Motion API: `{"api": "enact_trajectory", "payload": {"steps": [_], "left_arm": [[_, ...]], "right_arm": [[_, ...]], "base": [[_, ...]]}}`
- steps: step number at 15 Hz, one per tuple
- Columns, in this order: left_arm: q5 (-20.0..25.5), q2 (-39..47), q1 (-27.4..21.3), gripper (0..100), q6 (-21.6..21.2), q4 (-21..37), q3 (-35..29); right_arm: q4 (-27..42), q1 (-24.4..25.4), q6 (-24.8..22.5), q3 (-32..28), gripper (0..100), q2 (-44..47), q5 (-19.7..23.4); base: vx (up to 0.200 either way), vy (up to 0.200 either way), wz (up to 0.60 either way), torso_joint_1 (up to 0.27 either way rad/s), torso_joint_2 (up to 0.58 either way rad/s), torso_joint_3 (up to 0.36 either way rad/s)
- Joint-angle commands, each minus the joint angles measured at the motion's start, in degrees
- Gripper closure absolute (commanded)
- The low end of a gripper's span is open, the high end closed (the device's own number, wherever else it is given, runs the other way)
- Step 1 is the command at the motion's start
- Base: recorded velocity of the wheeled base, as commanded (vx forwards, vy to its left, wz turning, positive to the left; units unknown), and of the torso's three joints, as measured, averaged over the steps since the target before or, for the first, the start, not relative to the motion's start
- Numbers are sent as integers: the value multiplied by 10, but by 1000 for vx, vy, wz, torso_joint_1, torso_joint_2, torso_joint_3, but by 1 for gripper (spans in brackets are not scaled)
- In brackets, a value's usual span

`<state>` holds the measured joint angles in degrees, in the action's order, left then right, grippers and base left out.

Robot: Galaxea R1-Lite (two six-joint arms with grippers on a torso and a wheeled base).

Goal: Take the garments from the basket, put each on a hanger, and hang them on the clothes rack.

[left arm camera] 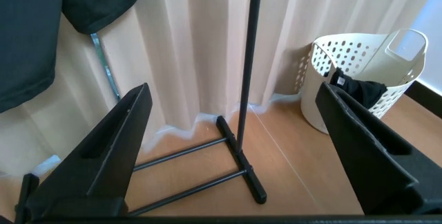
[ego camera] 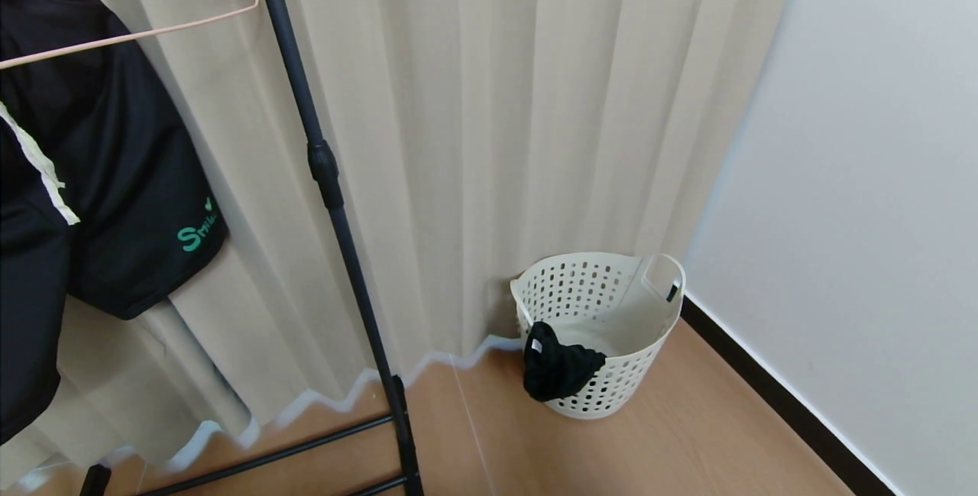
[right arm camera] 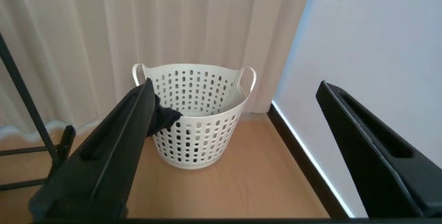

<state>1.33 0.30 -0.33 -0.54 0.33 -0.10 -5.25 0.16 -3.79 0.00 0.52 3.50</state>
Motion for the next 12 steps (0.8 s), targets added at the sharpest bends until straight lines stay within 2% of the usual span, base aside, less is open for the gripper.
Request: {"api": "enact_trajectory", "payload": {"steps": [1, 12], "left_arm": [[0, 0, 1, 0, 0, 0, 0], [-22, 1, 0, 0, 6, -1, 1]], "right_arm": [[0, 0, 0, 0, 0, 1, 0], [-2, 0, 3, 0, 0, 0, -2]], "base": [[0, 0, 0, 2, -2, -183], [0, 0, 0, 5, 2, -199]]}}
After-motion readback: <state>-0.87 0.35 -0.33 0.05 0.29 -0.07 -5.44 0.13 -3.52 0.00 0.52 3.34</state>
